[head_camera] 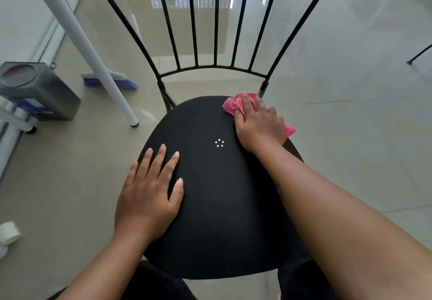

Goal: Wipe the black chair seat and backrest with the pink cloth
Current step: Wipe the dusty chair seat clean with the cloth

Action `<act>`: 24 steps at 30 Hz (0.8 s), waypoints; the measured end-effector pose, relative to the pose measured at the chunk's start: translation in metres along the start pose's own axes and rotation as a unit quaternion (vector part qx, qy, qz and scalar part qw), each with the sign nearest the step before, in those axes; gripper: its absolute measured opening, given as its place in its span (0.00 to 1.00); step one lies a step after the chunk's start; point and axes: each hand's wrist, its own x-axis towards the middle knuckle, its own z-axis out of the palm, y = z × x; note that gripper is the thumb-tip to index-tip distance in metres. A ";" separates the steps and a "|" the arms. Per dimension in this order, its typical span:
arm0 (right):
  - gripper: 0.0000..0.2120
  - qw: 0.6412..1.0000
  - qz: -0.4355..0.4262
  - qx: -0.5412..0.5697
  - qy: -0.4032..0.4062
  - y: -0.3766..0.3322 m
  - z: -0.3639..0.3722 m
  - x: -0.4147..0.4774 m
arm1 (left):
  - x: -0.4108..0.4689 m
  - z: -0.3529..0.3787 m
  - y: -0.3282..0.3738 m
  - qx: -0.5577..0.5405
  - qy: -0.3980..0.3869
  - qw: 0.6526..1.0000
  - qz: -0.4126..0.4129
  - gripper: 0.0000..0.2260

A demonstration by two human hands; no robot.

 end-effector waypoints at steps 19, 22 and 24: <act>0.26 0.998 -0.066 0.005 -0.016 0.053 0.006 -0.167 | -0.080 0.000 0.038 0.021 -0.013 1.000 -0.003 0.29; 0.25 0.996 -0.061 0.055 -0.030 0.071 0.001 -0.136 | -0.079 0.005 0.040 0.019 -0.012 1.000 -0.007 0.31; 0.24 0.991 -0.033 0.122 -0.048 0.072 -0.002 -0.117 | -0.078 0.005 0.040 0.012 -0.006 1.000 -0.007 0.31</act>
